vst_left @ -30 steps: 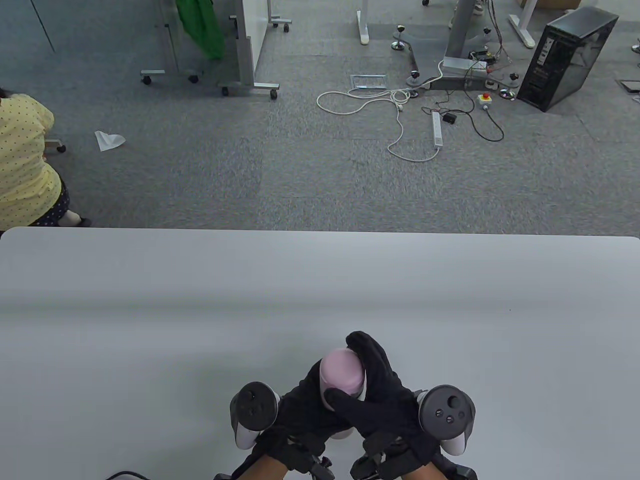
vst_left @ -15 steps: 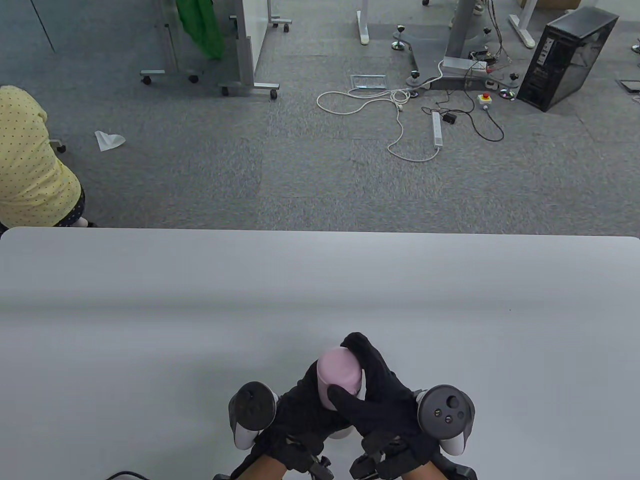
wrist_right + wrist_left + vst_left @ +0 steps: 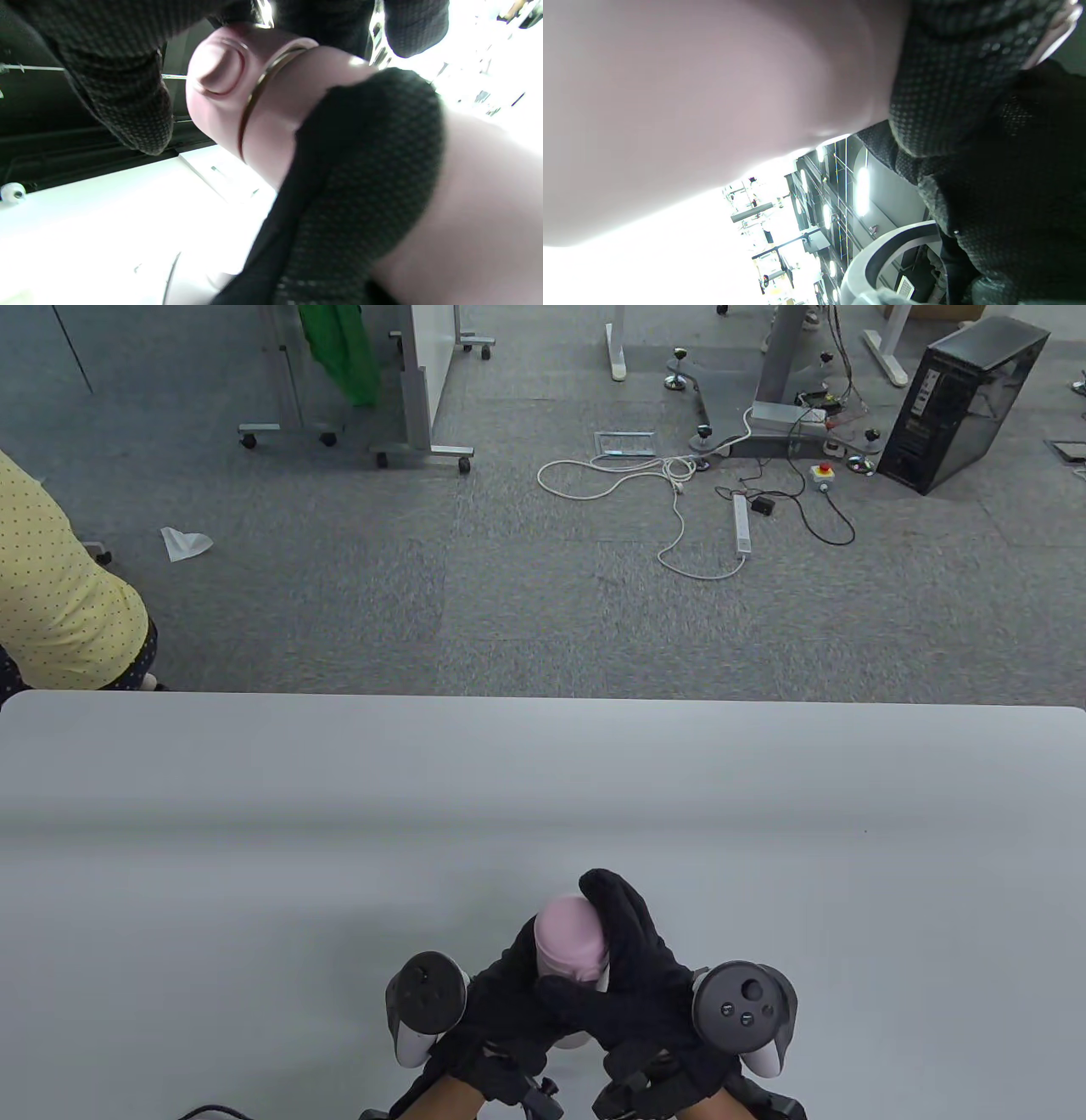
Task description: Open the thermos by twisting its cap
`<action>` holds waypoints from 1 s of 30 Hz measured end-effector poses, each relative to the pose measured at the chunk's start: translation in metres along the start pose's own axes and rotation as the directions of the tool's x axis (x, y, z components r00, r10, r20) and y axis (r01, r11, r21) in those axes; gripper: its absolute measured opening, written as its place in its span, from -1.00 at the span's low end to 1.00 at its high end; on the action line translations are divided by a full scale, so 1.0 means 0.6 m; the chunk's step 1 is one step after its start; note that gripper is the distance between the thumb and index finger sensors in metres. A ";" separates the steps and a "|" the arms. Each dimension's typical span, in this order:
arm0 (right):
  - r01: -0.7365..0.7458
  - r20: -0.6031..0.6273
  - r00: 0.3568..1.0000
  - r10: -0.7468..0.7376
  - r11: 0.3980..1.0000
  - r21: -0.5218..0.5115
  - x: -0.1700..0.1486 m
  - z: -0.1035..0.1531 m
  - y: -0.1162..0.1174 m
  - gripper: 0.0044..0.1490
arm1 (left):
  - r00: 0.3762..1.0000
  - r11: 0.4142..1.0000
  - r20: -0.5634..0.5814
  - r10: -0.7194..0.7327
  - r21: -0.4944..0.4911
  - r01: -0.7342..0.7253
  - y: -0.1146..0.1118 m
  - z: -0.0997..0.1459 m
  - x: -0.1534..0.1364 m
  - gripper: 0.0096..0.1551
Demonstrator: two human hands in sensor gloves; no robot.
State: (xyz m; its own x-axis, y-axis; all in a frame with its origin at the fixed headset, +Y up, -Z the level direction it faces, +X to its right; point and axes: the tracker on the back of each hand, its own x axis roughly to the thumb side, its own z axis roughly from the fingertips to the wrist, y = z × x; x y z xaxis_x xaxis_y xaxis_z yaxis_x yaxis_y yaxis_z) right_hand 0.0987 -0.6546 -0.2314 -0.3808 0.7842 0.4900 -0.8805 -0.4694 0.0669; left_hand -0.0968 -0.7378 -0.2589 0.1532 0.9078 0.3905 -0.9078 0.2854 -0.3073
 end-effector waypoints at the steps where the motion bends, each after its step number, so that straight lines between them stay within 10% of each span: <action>1: -0.011 -0.004 1.000 0.011 1.000 -0.007 -0.001 0.000 0.000 0.34 | 1.000 1.000 0.000 -0.003 -0.001 0.003 0.000 0.000 0.000 0.41; 30: 0.040 0.066 0.997 -0.026 0.976 -0.216 0.001 0.008 -0.039 0.24 | 1.000 1.000 0.008 0.000 0.005 0.000 0.003 0.001 -0.002 0.41</action>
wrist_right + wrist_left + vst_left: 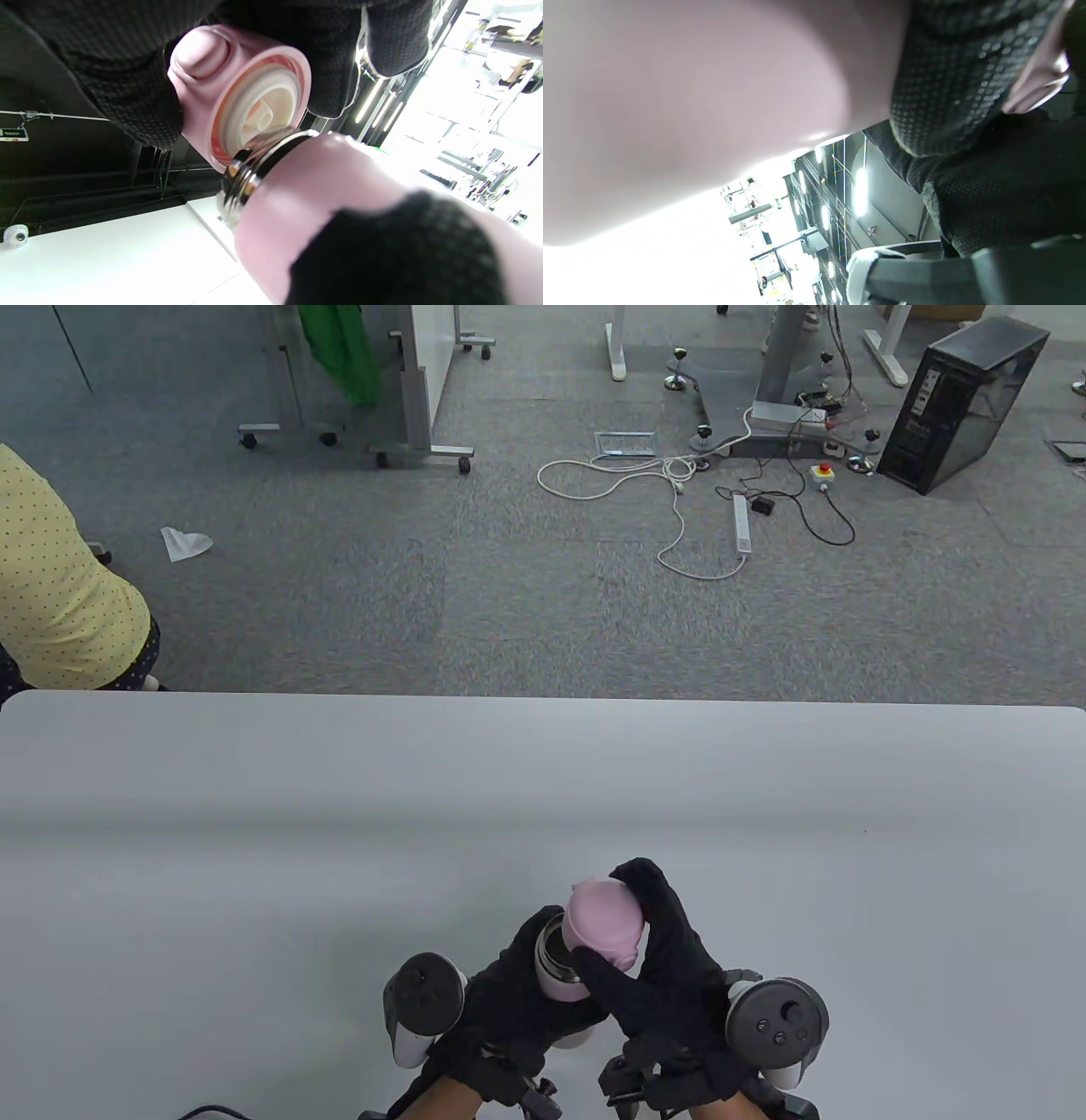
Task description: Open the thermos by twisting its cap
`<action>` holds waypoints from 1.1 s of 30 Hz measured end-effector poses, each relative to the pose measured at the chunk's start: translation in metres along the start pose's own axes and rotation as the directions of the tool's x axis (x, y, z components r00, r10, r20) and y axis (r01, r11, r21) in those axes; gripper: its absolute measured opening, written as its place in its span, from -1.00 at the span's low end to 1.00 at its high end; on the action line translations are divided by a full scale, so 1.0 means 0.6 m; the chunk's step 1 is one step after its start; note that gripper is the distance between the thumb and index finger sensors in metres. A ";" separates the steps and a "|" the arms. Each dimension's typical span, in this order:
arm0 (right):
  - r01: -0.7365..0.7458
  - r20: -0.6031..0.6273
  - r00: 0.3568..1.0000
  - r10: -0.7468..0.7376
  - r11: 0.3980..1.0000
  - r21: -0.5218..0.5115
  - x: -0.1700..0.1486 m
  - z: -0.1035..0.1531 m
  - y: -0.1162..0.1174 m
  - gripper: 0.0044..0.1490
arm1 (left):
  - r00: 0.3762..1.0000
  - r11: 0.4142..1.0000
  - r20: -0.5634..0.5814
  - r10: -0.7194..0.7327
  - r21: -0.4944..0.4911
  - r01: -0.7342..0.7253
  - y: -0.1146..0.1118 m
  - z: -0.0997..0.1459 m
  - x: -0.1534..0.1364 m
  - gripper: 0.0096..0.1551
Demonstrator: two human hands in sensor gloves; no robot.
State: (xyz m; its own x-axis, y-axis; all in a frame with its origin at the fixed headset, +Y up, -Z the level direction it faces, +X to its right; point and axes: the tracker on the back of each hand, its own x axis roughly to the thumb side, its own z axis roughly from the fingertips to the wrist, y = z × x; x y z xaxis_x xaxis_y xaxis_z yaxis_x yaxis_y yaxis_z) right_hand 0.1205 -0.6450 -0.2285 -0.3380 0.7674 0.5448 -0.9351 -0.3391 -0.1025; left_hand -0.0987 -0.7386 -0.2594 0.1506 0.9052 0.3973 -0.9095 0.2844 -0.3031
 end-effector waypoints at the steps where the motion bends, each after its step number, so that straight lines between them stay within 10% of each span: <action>1: -0.001 -0.007 1.000 0.001 1.000 -0.008 -0.002 0.000 -0.003 0.25 | 1.000 1.000 0.000 0.001 0.002 -0.001 0.001 0.000 0.000 0.41; 33: -0.180 -0.277 0.948 0.156 0.982 -0.063 -0.140 0.005 -0.038 0.24 | 1.000 1.000 -0.002 0.000 0.008 0.000 0.004 0.003 -0.003 0.41</action>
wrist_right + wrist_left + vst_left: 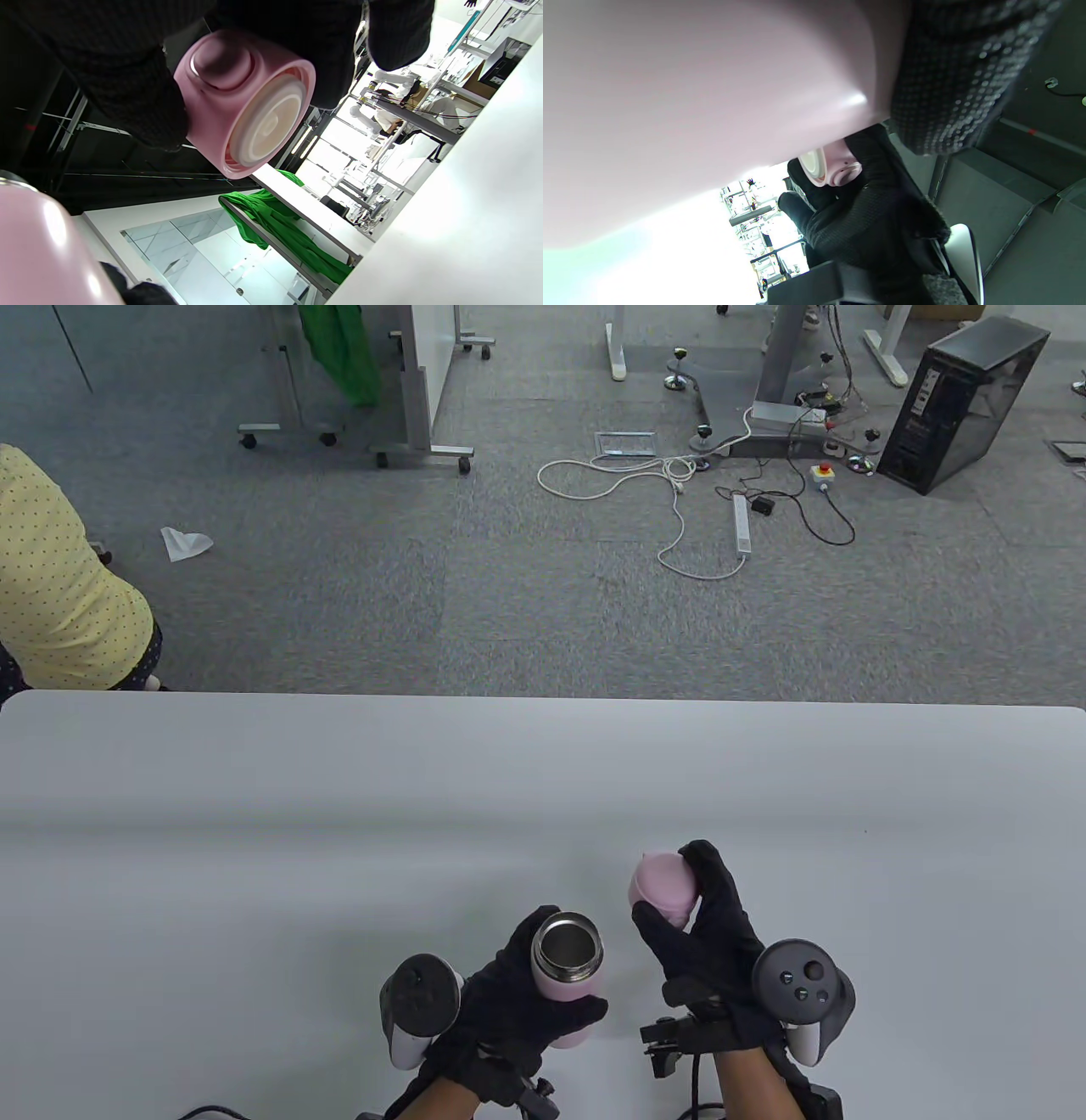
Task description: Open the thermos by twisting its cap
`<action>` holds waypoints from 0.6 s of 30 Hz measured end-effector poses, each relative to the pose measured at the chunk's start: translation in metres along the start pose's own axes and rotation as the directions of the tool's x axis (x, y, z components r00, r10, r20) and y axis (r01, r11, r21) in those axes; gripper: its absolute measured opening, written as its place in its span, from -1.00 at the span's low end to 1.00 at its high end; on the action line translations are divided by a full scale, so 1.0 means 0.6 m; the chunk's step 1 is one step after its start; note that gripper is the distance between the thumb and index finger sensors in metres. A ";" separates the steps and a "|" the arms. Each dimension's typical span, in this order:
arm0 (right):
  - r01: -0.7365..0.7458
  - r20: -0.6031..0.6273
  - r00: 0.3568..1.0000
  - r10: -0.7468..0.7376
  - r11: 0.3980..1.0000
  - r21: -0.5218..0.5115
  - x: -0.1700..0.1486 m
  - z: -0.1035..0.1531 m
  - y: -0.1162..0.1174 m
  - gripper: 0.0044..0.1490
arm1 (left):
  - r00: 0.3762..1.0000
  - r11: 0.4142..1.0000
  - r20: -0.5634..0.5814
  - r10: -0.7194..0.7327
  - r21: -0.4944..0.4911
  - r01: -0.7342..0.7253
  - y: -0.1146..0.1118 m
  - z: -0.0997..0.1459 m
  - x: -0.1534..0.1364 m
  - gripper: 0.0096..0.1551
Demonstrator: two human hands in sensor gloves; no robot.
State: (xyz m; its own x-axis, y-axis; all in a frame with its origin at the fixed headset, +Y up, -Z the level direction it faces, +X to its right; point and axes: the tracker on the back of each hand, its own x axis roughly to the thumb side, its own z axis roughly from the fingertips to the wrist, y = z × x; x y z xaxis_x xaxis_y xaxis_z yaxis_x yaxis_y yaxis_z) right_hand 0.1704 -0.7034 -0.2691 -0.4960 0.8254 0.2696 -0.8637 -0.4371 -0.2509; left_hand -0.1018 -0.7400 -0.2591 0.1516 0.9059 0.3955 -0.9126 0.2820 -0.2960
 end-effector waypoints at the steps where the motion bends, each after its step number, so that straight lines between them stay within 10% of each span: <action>1: -0.003 -0.007 1.000 0.003 1.000 0.003 -0.003 0.000 0.001 0.24 | 1.000 1.000 0.000 0.000 0.000 0.000 0.000 0.000 0.000 0.41; 18: -0.170 -0.234 0.948 0.215 0.965 0.199 -0.069 0.000 0.031 0.19 | 1.000 1.000 -0.004 -0.002 0.002 0.002 0.002 0.003 -0.001 0.41</action>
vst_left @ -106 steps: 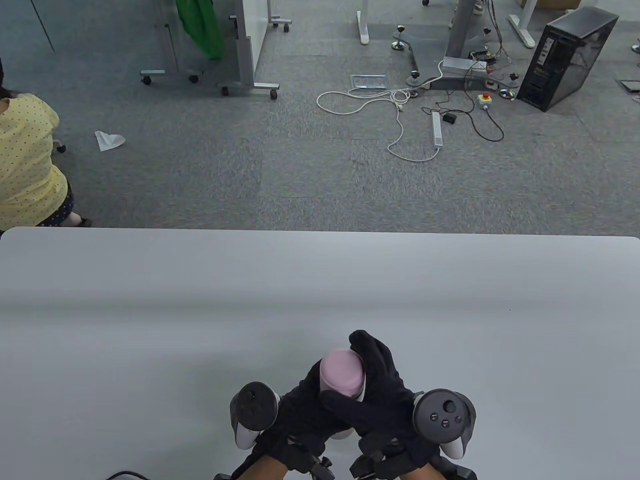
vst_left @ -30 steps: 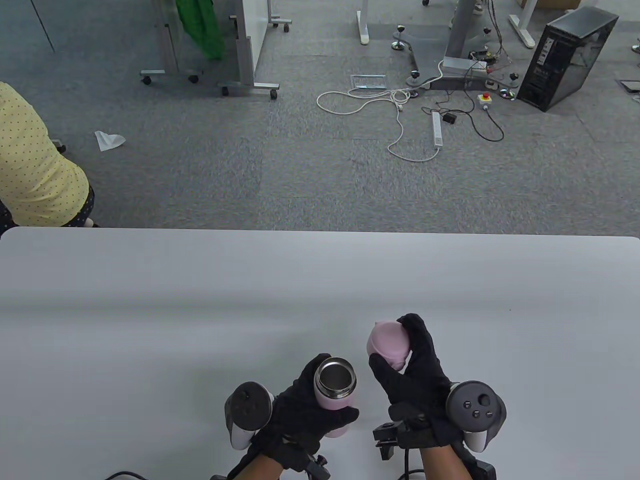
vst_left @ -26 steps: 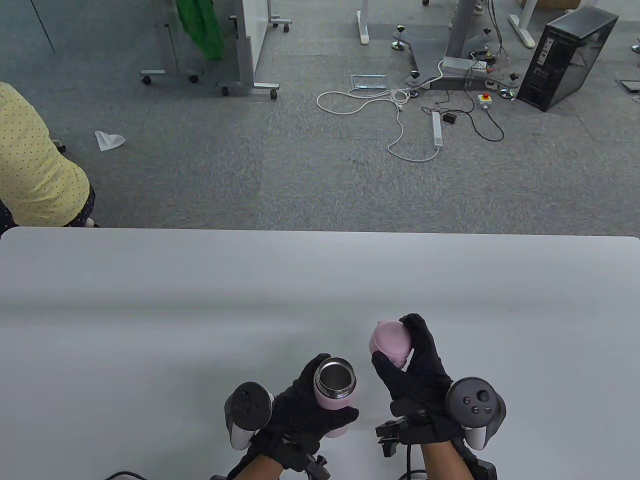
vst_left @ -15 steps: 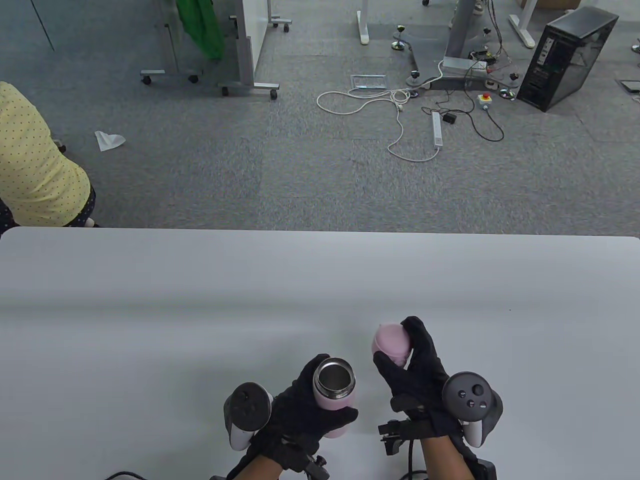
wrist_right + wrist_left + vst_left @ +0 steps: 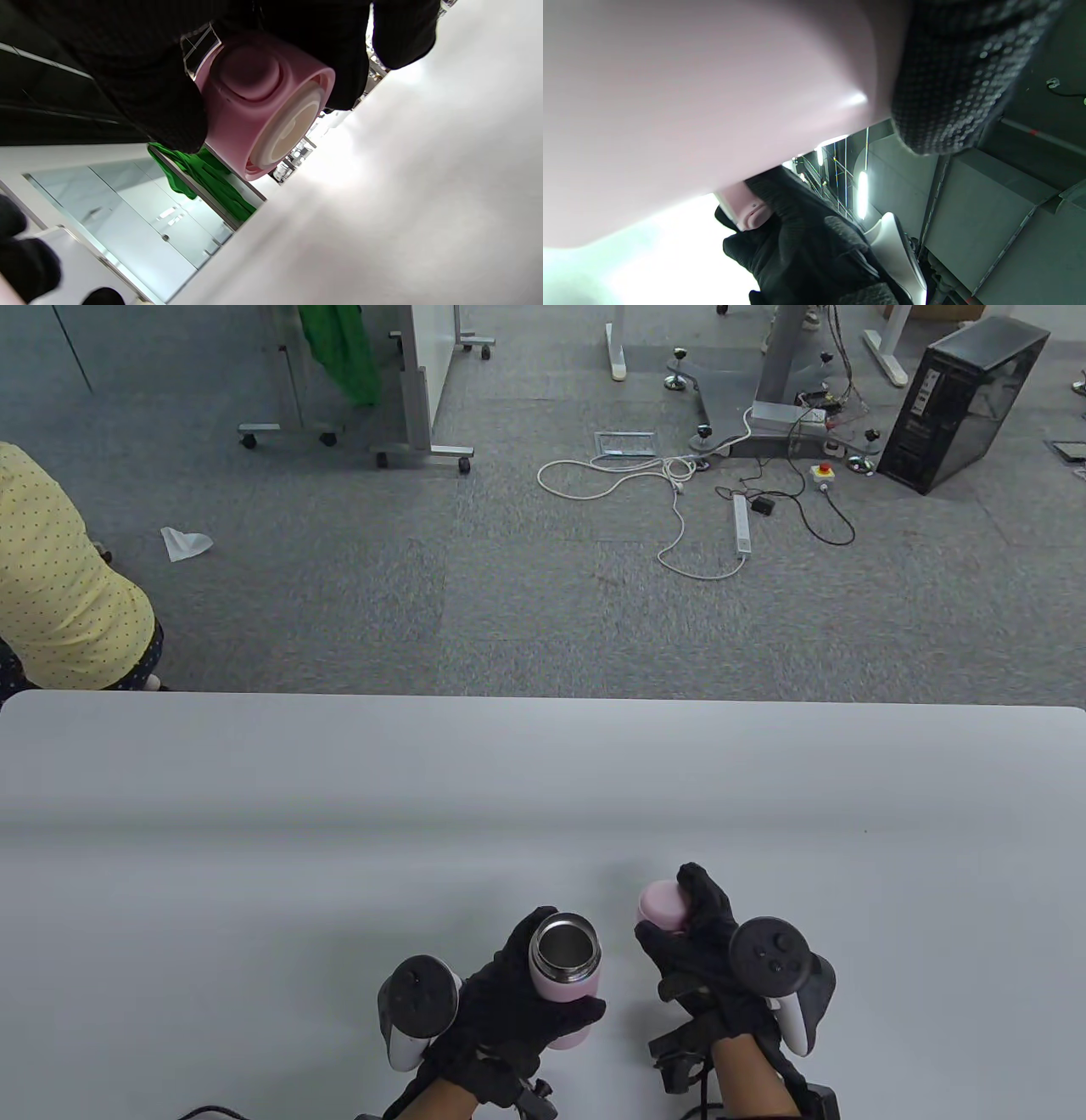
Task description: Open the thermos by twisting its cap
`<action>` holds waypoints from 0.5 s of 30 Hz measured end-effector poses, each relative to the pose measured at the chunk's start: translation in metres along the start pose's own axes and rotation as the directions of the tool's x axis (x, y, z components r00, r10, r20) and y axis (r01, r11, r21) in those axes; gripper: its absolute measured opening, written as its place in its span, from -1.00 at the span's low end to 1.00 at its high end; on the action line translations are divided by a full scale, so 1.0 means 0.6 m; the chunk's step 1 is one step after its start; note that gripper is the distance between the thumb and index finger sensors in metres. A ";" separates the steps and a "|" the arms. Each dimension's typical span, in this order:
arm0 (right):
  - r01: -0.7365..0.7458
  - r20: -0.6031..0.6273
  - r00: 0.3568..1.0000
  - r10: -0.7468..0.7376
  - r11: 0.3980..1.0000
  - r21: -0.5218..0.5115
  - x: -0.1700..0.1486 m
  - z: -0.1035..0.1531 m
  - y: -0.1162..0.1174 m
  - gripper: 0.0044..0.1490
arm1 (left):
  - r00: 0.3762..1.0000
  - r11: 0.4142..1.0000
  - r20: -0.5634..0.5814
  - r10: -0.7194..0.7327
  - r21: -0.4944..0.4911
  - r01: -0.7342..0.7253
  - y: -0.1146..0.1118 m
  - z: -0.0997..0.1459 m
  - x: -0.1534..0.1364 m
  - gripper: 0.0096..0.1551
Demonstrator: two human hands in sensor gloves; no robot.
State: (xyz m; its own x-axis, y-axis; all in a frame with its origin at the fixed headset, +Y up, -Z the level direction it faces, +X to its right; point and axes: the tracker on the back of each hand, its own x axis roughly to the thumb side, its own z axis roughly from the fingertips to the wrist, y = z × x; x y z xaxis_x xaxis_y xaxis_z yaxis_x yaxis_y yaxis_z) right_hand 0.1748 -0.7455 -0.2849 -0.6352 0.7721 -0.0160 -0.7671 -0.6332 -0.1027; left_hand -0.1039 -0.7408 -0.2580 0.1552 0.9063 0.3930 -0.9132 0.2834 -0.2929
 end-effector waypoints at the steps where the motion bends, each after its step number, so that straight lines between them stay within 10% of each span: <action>1: -0.021 -0.018 1.000 0.021 1.000 0.010 -0.003 -0.001 0.003 0.19 | 1.000 1.000 0.000 0.000 0.000 0.000 0.000 0.000 0.000 0.41; 15: -0.186 -0.108 0.972 0.209 0.963 0.195 -0.026 -0.009 0.039 0.17 | 1.000 1.000 0.000 0.003 0.006 -0.003 0.002 0.000 0.000 0.41</action>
State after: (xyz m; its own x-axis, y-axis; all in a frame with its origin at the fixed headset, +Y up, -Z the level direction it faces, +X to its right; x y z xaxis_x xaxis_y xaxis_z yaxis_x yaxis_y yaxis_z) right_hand 0.1672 -0.7718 -0.2922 -0.7685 0.6235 -0.1441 -0.6380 -0.7638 0.0976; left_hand -0.1049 -0.7407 -0.2585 0.1524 0.9071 0.3923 -0.9158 0.2789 -0.2891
